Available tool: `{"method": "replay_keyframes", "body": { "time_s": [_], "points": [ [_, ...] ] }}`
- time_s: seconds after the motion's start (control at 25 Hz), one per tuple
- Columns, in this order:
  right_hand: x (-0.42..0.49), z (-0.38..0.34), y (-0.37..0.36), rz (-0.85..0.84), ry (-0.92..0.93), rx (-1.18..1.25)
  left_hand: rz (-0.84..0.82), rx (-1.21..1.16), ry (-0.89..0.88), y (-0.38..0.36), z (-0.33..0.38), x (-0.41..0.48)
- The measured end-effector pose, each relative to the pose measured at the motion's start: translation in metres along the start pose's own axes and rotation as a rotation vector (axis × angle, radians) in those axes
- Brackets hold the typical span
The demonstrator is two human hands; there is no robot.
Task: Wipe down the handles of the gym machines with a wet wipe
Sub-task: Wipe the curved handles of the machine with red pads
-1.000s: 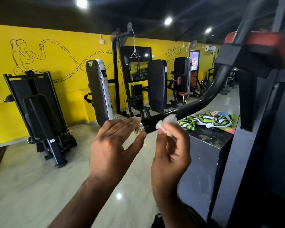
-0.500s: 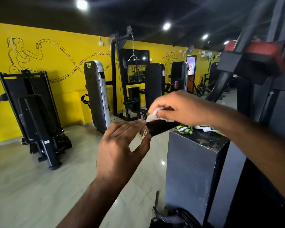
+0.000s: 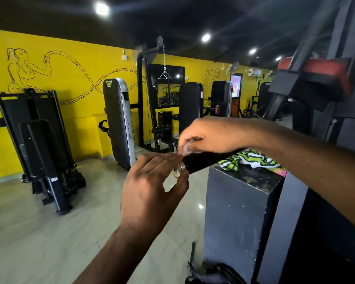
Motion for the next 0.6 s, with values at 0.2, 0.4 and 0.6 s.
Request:
{"method": "replay_keyframes", "body": {
  "time_s": [0.2, 0.4, 0.6],
  "points": [
    [-0.011, 0.015, -0.011, 0.051, -0.063, 0.092, -0.027, 0.012, -0.015, 0.001, -0.001, 0.002],
    [-0.009, 0.016, -0.005, 0.035, -0.135, 0.036, -0.034, 0.011, 0.004, -0.001, 0.001, 0.005],
    [-0.037, -0.010, -0.088, 0.983, -0.190, 0.143, -0.041, 0.018, -0.019, -0.002, -0.002, 0.006]
  ]
}}
Point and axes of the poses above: each hand's wrist, its own x-axis towards the middle knuckle, its own y-axis out of the back of the hand, z = x × y, the point moved 1 cm from there along x, towards the middle knuckle, and after that the axes turned 6 degrees about -z, right-handed, at the moved point
